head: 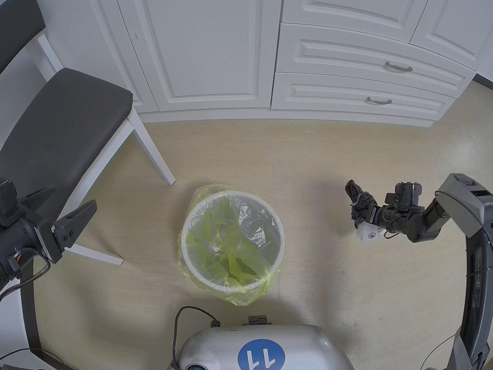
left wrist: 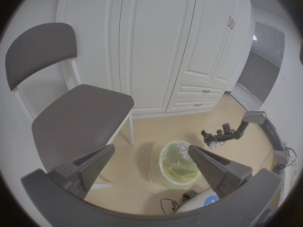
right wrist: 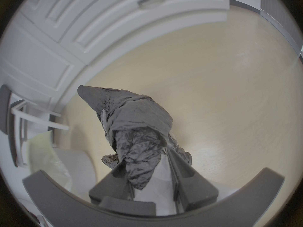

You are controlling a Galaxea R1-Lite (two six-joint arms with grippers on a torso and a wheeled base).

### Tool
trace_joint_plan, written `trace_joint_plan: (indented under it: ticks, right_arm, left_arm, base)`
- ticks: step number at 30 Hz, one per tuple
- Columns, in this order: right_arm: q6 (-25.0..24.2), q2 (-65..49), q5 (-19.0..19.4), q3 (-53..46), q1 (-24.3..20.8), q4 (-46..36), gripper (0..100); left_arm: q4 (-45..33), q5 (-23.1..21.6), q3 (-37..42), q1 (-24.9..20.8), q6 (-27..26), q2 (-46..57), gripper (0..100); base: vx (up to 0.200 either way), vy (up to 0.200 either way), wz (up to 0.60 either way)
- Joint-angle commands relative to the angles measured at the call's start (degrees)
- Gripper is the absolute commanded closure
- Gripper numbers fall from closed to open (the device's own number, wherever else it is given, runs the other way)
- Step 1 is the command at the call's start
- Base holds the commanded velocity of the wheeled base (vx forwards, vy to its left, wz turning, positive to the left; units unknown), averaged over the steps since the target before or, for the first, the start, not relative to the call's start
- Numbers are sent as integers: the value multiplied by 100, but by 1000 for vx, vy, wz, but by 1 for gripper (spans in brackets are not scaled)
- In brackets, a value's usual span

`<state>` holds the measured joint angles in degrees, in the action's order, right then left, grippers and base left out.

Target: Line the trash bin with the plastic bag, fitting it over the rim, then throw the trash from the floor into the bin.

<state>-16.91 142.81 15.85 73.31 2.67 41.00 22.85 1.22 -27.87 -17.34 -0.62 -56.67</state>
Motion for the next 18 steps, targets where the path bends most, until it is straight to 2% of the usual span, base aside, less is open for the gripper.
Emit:
trace_joint_plan:
  ticks: [1, 5, 6, 7, 10, 11, 13, 14, 18]
  right_arm:
    - [170, -2311, 305, -1944, -768, 1297, 100]
    - [170, -3014, 252, -2717, -1339, 1982, 100]
    - [170, -3014, 252, -2717, -1339, 1982, 100]
    - [179, -3277, 226, -3042, -1620, 2299, 100]
    - [205, -3567, 120, -3429, -2016, 2826, 100]
    - [205, -3567, 120, -3429, -2016, 2826, 100]
    - [197, -3664, -179, -3719, -2561, 3380, 100]
    - [197, -3655, -231, -3737, -2622, 3433, 100]
    - [118, -3225, -1005, -3860, -3545, 4206, 100]
  left_arm:
    - [1, 1, -8, -7, -8, 78, 0]
    - [1, -8, 1, -16, -17, 183, 0]
    - [1, -8, 1, -16, -17, 183, 0]
    - [1, -8, 9, -24, -17, 183, 0]
    - [1, -16, 62, -16, -26, 148, 0]
    - [1, -16, 62, -16, -26, 148, 0]
    - [1, -8, 71, 90, 27, 51, 0]
    - [-8, -16, 71, 125, 36, 51, 0]
    - [-52, -412, 106, 942, -8, -19, 0]
  base:
    - [0, 0, 0]
    - [0, 0, 0]
    - [0, 0, 0]
    - [0, 0, 0]
    - [0, 0, 0]
    - [0, 0, 0]
    - [0, 0, 0]
    - [0, 0, 0]
    - [0, 0, 0]
